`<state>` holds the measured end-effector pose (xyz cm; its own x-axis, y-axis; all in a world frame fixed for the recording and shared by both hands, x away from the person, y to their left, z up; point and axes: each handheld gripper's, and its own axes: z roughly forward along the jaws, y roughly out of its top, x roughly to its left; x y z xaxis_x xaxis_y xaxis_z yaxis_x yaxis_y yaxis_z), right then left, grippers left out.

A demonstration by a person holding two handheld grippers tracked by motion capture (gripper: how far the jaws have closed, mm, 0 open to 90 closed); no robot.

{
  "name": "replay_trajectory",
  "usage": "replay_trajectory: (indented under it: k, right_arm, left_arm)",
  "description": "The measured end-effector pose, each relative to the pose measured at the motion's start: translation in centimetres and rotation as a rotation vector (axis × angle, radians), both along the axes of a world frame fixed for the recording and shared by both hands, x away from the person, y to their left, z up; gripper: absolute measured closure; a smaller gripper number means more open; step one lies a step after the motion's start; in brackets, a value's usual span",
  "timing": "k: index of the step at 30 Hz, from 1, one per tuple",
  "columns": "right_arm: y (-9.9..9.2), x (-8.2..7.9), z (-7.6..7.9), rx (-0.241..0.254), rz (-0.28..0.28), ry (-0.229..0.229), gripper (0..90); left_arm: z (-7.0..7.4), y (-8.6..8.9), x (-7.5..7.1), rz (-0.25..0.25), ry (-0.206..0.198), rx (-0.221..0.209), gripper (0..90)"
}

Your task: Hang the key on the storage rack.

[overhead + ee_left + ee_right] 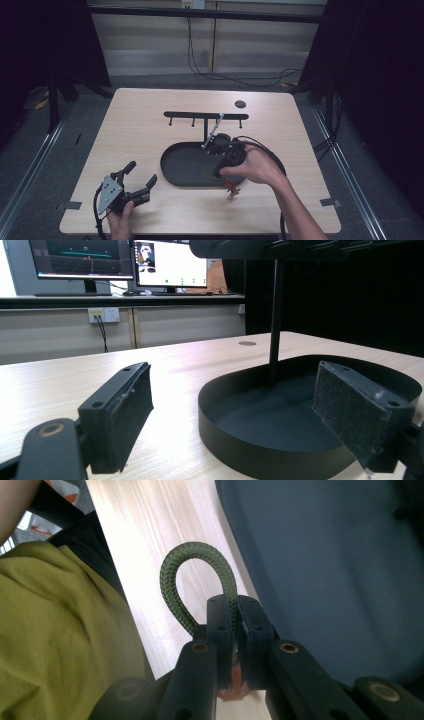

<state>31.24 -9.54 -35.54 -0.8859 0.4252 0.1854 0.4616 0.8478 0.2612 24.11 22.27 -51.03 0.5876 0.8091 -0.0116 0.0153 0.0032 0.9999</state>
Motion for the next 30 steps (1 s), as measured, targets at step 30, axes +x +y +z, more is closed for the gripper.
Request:
replay_trajectory:
  k: [30]
  right_arm:
    - [-0.9,3.4,6.2,0.024,-0.042,-0.099,85.5]
  left_arm:
    - [0.0,0.0,0.0,0.000,0.000,0.000,15.8]
